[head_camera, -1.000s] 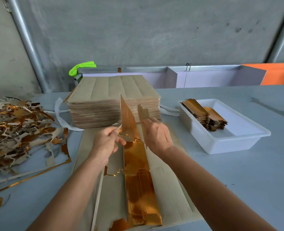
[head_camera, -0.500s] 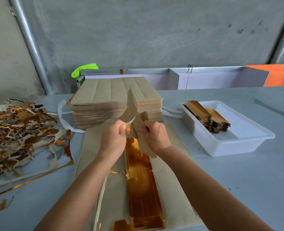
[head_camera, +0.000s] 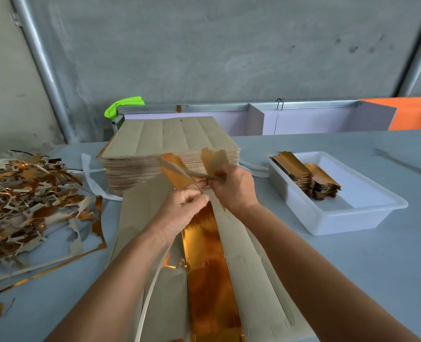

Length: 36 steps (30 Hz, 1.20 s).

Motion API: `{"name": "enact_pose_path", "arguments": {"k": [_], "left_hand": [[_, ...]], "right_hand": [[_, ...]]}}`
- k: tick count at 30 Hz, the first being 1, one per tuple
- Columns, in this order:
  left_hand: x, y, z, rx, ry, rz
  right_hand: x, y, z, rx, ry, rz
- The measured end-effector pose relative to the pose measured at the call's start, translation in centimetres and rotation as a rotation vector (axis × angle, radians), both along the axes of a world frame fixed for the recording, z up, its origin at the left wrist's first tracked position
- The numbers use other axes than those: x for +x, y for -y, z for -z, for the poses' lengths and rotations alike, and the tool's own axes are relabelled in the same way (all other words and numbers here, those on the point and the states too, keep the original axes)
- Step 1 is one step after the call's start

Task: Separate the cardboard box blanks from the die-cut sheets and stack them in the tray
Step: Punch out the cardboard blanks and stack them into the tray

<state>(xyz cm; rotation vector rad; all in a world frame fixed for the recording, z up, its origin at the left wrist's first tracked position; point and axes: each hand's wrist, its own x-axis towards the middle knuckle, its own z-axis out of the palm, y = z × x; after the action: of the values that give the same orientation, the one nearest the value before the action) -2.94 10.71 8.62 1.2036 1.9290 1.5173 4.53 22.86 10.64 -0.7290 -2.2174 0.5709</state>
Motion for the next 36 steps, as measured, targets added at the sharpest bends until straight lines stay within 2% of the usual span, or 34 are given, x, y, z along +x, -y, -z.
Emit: {"name": "enact_pose_path", "arguments": {"k": [2,4,8,10,12,16,18,20,26,29,31,34,36], "left_hand": [[-0.3,0.1,-0.1,-0.053,-0.116,-0.022],[-0.4,-0.1,-0.1,-0.064,-0.202,-0.152],[-1.0,-0.3,-0.1,0.107,0.05,-0.515],[-1.2,-0.5,0.0,0.146,0.077,-0.576],[-0.7,-0.6,-0.3,0.09,-0.009,-0.557],[0.3,-1.4,-0.9,-0.032,-0.336,-0.629],[0.2,-1.7,-1.1,-0.058,-0.442,-0.638],[0.1,-1.9,-1.1,-0.081,-0.455,-0.604],[1.0,-2.5,-0.5,-0.074,-0.33,-0.433],[0.5,-1.7,-0.3,-0.006,-0.286,-0.371],[-0.3,-0.9,-0.1,0.013,-0.242,-0.401],[-1.8,-0.2,0.2,0.126,-0.027,-0.528],[-2.4,-0.2,0.1,0.127,0.062,-0.584]], "right_hand": [[-0.1,0.1,-0.1,0.111,0.013,-0.048],[0.0,0.2,0.2,0.06,-0.013,-0.038],[1.3,-0.1,1.7,-0.22,-0.001,0.024],[2.4,0.3,2.6,-0.244,0.014,-0.017],[3.0,1.1,3.3,-0.146,0.039,-0.058],[3.3,2.7,4.0,0.064,0.08,-0.147],[3.2,3.0,4.3,0.095,0.073,-0.155],[3.1,3.3,4.2,0.044,0.071,-0.132],[1.8,4.3,3.2,0.09,0.03,-0.076],[2.2,3.8,3.3,-0.002,-0.009,-0.079],[3.1,2.9,3.4,-0.117,-0.01,-0.071],[4.5,0.6,3.6,-0.262,0.021,0.045],[5.3,-0.7,3.9,-0.356,0.001,0.131]]}}
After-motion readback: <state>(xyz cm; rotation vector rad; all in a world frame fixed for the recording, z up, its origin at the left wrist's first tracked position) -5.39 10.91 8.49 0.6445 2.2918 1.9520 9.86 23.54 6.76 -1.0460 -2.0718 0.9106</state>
